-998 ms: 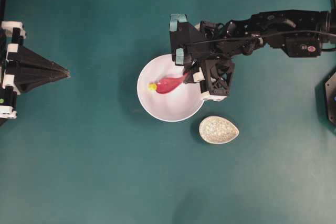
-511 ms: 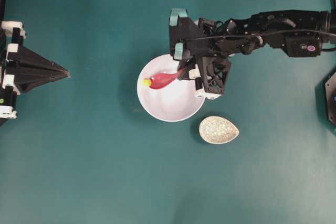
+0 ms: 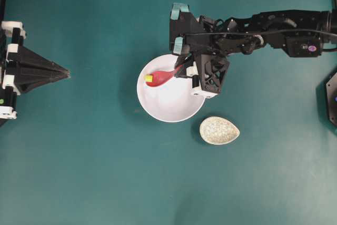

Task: Scoop the yellow hexagonal prism block from the bowl with a spoon using the right arm.
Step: 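Push the spoon under the yellow hexagonal block and scoop it up, then raise the spoon with the block up out of the bowl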

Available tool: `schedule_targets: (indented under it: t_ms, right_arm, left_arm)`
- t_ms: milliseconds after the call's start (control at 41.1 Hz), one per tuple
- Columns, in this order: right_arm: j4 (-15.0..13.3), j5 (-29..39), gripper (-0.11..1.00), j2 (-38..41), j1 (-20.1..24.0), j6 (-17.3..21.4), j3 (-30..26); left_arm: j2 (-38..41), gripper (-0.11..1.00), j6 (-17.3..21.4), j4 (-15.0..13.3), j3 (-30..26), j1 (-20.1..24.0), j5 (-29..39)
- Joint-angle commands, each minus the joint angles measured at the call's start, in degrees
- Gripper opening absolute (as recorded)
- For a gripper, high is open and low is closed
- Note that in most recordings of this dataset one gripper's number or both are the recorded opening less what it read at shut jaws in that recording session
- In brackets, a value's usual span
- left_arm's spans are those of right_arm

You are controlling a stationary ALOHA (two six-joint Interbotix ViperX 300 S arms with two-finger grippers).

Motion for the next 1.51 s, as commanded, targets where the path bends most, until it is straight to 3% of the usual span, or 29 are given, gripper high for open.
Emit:
schedule_targets:
  t_ms: [0,925,1485]
  right_arm:
    - [0.18,-0.70,0.24,-1.05,-0.18,0.09,-1.05]
    - [0.35,-1.05,0.24,-6.86,0.88,0.26,2.46]
    - [0.26,-8.09,0.24,-12.92,1.32,0.35,4.66]
  left_arm:
    - [0.53,-0.01,0.09,0.09,-1.41,0.00,-0.44]
    - [0.53,-0.01,0.09,0.18,-1.49,0.00,-0.26]
    - [0.53,-0.01,0.00,0.09,-1.49,0.00,-0.26]
